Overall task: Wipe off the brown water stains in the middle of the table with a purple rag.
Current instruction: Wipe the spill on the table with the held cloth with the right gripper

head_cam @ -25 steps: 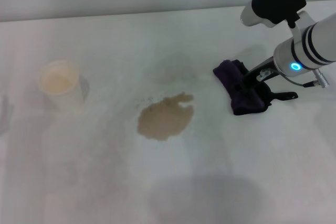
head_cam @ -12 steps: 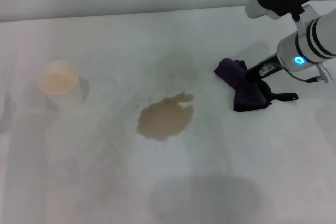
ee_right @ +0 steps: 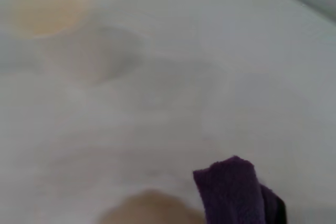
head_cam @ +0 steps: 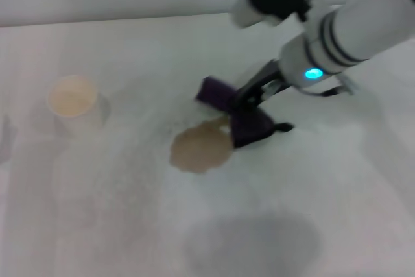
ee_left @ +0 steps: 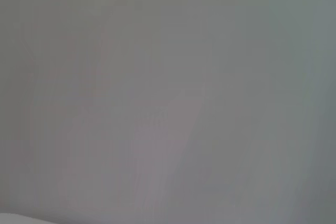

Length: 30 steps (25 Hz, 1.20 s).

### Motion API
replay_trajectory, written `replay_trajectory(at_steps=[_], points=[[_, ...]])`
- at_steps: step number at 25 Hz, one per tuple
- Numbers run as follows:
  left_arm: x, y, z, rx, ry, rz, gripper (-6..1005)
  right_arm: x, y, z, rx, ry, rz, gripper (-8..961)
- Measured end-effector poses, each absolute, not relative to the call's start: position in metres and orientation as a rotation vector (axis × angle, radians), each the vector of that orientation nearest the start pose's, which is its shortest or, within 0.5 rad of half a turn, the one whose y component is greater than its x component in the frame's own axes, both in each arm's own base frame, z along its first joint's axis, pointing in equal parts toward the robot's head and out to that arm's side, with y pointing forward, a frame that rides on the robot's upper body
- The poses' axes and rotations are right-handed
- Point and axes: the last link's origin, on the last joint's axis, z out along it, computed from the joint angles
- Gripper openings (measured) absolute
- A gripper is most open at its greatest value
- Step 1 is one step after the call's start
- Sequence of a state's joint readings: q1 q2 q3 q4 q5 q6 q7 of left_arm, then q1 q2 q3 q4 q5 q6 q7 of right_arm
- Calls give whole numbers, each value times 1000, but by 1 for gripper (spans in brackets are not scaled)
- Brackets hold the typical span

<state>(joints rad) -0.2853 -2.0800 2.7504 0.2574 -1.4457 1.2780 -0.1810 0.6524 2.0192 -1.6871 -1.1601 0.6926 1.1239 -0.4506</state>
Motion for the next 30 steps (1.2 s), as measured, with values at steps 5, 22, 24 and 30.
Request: replay_trajectory(at_steps=[5, 22, 24, 30], points=[[-356, 273, -21, -1386, -759, -768, 883, 146, 361, -91, -2722, 696, -340, 107], [-351, 276, -25, -1405, -759, -781, 885, 174, 353, -130, -2765, 736, -265, 105], [-351, 276, -25, -1405, -760, -780, 885, 181, 360, -125, -2719, 759, -250, 105], [-353, 275, -24, -1405, -758, -775, 885, 212, 387, -91, -2547, 813, -264, 103]])
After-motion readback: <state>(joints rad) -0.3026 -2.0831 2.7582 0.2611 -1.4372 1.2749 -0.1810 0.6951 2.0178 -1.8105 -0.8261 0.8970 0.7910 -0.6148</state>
